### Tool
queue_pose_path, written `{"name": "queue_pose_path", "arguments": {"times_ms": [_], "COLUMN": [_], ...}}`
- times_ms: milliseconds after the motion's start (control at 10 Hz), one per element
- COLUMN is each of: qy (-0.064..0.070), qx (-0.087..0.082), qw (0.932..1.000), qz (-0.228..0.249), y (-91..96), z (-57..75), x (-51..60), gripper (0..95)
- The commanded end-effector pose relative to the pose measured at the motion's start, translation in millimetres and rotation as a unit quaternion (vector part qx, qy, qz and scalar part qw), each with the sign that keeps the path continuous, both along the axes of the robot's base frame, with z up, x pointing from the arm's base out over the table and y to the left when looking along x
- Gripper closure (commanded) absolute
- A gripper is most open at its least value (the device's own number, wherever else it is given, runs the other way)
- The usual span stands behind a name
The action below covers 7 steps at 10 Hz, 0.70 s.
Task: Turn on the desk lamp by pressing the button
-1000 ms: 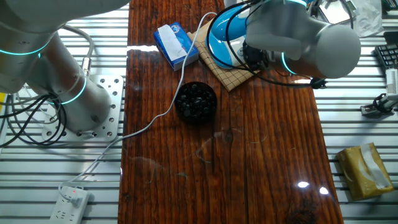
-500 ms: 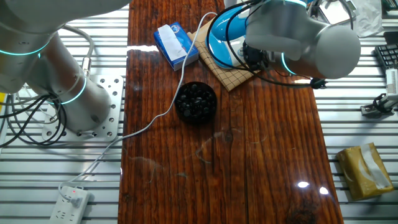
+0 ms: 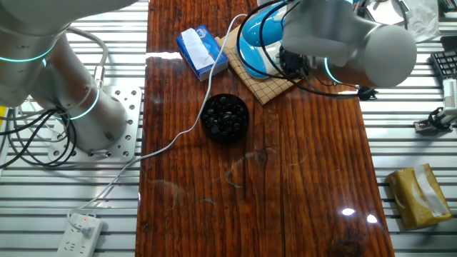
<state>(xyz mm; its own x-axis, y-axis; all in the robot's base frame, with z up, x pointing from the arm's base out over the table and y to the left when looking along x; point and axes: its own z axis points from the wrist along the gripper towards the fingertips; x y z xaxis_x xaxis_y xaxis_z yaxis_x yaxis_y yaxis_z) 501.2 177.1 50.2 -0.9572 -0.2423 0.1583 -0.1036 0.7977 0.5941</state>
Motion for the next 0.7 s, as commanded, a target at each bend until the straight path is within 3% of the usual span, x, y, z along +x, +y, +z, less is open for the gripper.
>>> {"name": "queue_pose_path", "arguments": {"times_ms": [100,700], "qy": [0.001,0.000], "qx": [0.000,-0.003], "qw": [1.0000,1.0000], "qz": [0.000,0.001], "y": [0.0,0.8], "z": [-0.1,-8.9], "x": [0.5,-0.3], "gripper": [95.0,95.0]}}
